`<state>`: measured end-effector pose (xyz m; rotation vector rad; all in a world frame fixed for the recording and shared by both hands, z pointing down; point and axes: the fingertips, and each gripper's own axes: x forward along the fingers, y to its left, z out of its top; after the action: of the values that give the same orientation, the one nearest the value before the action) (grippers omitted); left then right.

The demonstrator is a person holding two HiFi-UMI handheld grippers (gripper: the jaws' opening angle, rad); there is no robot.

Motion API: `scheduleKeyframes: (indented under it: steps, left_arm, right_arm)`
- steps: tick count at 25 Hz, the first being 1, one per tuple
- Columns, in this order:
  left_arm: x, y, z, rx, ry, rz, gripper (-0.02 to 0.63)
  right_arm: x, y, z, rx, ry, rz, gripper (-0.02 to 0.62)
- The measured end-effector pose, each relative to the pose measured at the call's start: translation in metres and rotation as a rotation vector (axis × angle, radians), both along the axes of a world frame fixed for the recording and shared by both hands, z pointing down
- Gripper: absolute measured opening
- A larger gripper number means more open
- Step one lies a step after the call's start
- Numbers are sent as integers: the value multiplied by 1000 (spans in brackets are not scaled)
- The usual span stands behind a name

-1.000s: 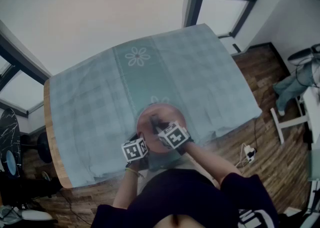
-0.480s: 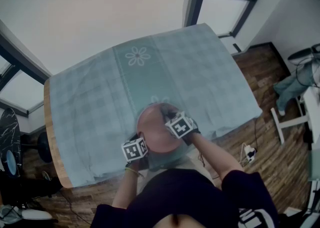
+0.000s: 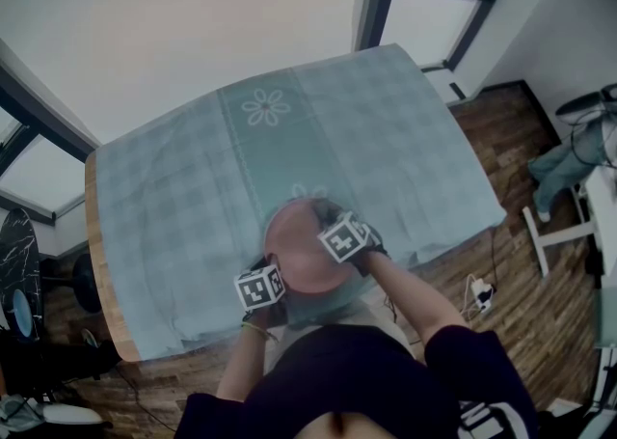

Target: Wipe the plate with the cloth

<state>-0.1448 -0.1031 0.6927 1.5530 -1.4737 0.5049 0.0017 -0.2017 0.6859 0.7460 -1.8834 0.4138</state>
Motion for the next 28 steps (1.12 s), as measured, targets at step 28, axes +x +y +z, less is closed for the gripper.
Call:
scheduleKeyframes:
  steps: [28]
  left_arm:
    - [1,-1,1,5,5,-8,56]
  right_arm:
    - [-35,64,6,-120,-71,-84,32]
